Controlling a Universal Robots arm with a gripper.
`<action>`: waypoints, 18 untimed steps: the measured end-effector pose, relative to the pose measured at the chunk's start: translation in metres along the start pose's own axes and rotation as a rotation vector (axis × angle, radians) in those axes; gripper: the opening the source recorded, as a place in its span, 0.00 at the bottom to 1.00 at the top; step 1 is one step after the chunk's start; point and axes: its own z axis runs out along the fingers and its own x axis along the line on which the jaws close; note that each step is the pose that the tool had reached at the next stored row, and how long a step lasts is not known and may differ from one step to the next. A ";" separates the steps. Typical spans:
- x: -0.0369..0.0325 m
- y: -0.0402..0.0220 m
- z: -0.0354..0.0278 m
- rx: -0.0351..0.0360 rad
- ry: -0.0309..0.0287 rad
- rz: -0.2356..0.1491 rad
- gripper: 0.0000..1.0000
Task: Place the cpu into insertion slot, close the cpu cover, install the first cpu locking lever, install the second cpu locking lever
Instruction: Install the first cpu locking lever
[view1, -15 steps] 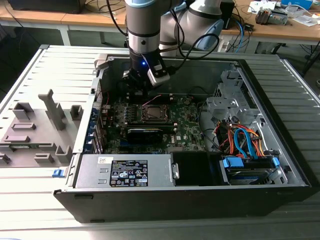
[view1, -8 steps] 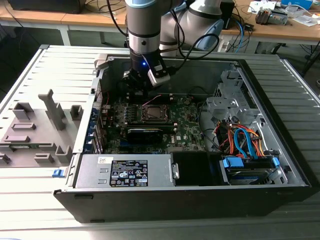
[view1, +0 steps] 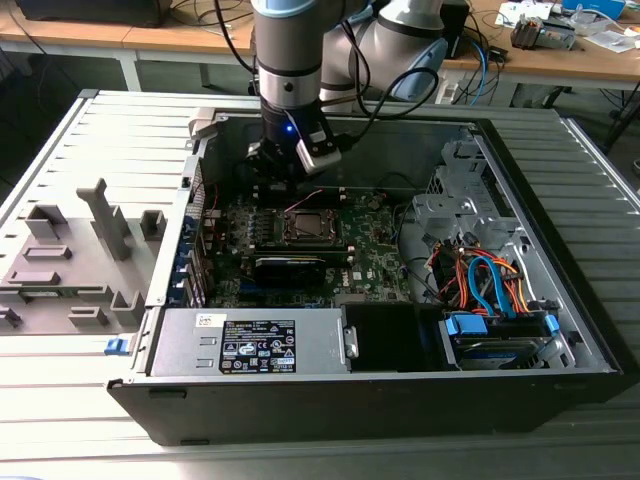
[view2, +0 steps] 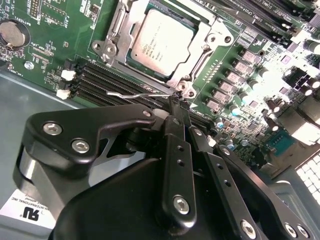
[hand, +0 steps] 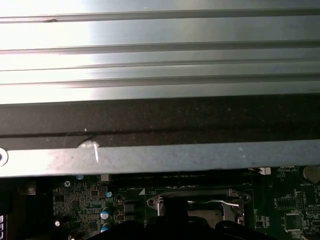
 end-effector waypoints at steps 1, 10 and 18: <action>-0.0002 0.0000 0.0002 0.0001 0.0000 0.000 0.11; -0.0012 0.0000 0.0017 0.0000 0.0000 0.000 0.11; -0.0020 -0.0001 0.0034 0.0000 0.0000 0.000 0.11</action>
